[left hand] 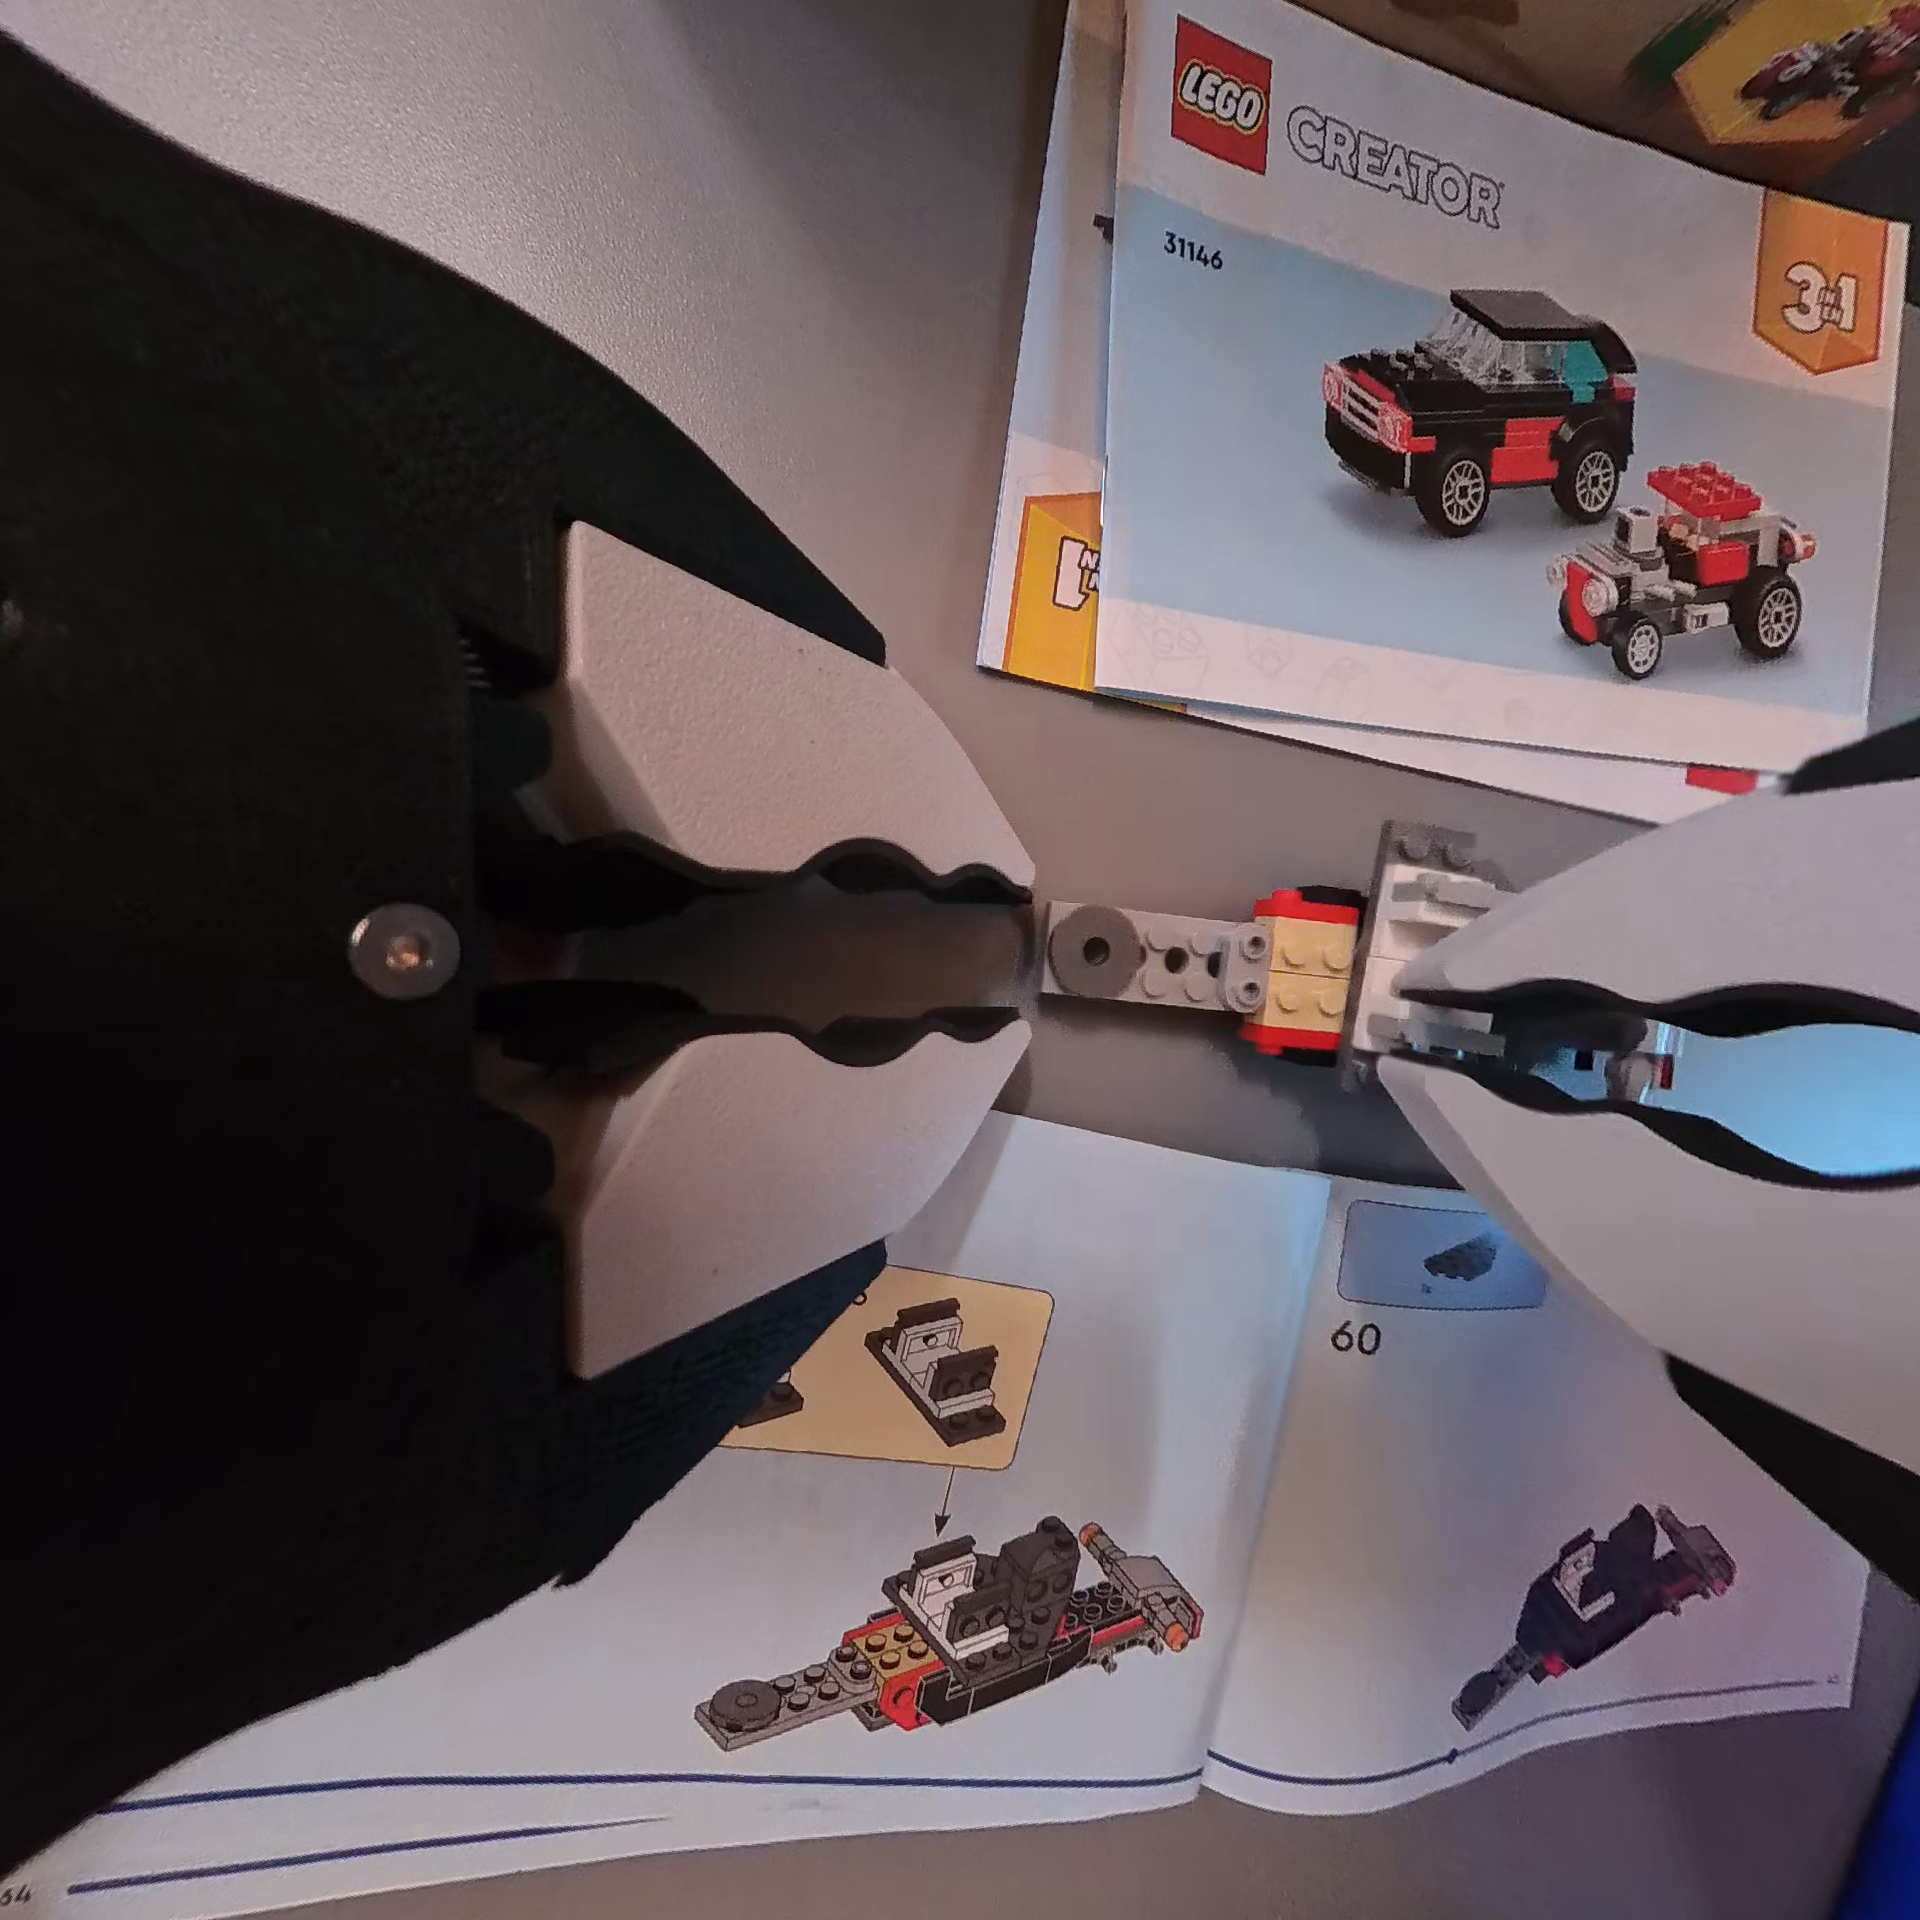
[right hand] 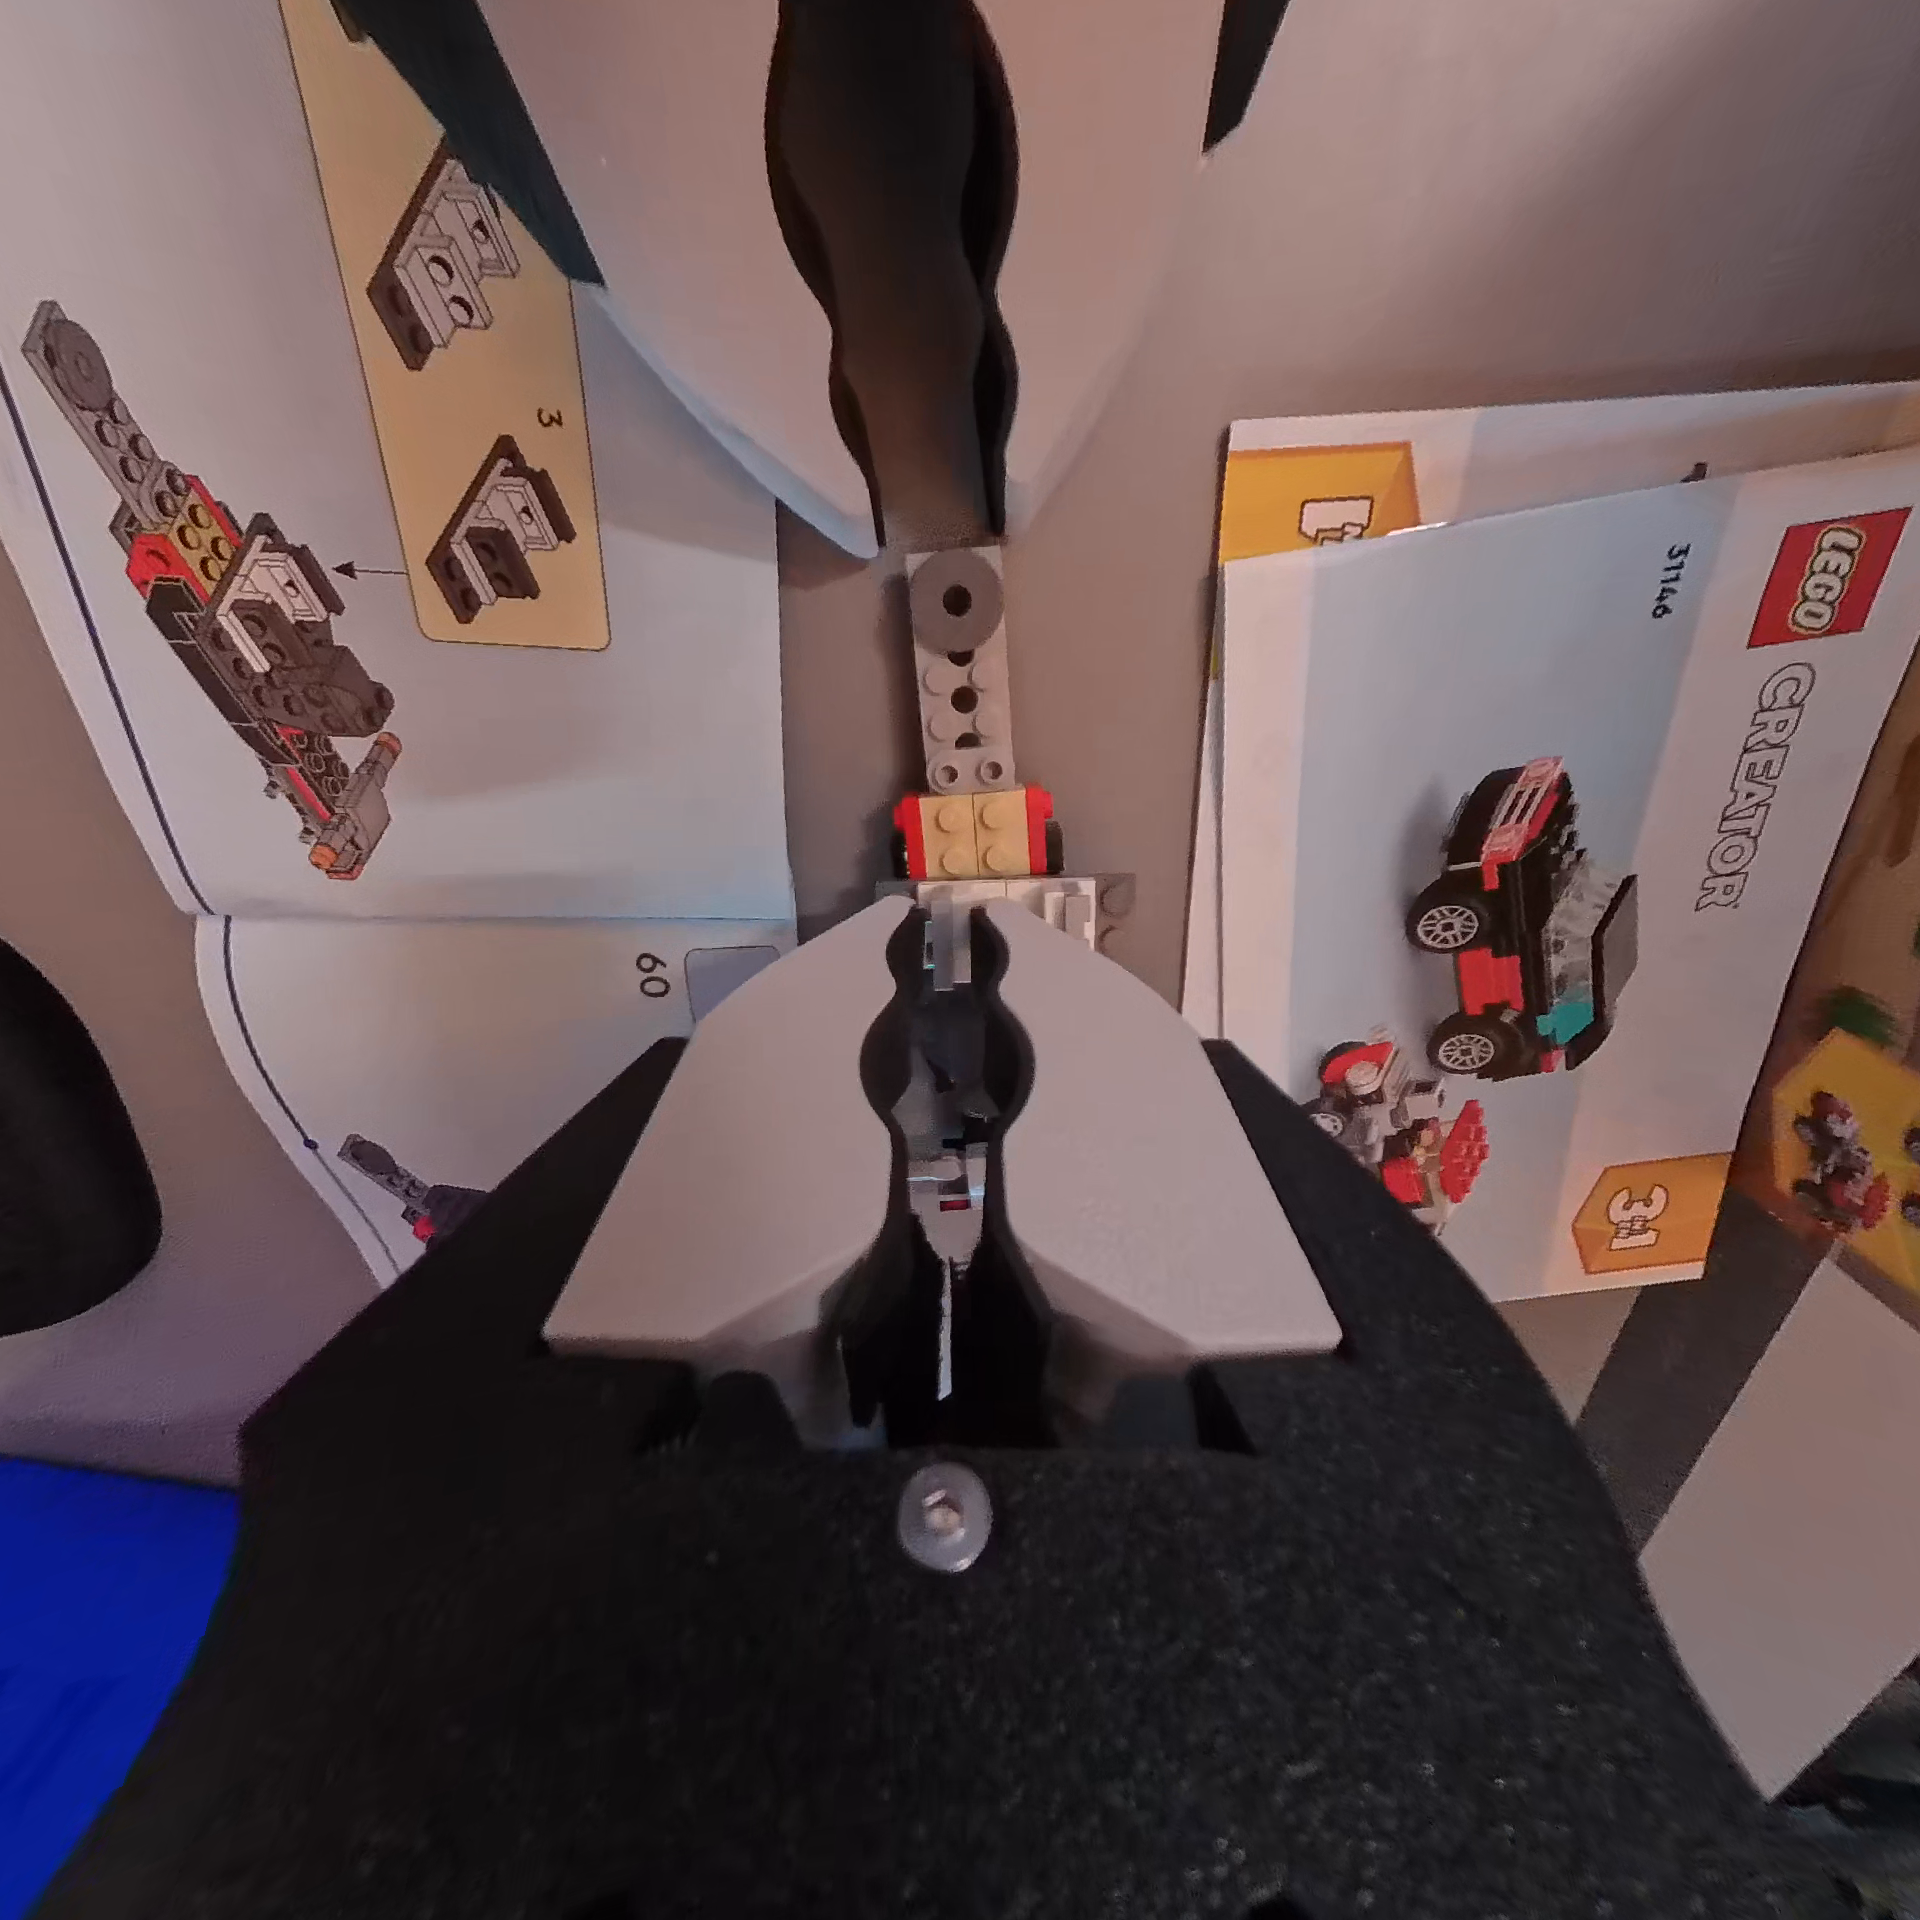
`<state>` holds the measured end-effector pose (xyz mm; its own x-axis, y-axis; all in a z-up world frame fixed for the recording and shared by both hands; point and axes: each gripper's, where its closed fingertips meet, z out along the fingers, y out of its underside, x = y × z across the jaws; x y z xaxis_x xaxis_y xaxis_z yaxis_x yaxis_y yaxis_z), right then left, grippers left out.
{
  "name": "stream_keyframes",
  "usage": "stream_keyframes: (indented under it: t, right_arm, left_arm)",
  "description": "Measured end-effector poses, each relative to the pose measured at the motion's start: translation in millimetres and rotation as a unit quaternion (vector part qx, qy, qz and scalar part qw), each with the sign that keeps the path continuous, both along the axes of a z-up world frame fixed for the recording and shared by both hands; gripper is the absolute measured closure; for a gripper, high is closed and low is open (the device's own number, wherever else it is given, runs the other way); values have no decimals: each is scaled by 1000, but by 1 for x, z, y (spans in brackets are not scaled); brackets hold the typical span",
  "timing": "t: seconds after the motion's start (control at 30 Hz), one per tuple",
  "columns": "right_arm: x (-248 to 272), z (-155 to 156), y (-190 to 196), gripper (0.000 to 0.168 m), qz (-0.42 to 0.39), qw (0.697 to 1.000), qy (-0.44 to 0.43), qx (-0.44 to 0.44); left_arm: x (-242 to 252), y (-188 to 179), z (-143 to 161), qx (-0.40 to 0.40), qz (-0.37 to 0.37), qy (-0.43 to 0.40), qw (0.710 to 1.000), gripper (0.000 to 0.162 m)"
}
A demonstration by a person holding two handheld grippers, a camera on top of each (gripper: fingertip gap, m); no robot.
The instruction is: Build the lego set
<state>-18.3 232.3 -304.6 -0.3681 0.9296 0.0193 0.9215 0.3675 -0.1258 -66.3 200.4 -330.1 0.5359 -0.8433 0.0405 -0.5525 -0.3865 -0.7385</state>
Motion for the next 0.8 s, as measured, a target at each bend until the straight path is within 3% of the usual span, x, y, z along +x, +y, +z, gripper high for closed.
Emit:
stream_keyframes:
  t: [0.8]
  right_arm:
    - [11, 1, 1, 160, -41, 990, 92, -95]
  left_arm:
    - [0, 0, 0, 1, 0, 0, 1000, 143]
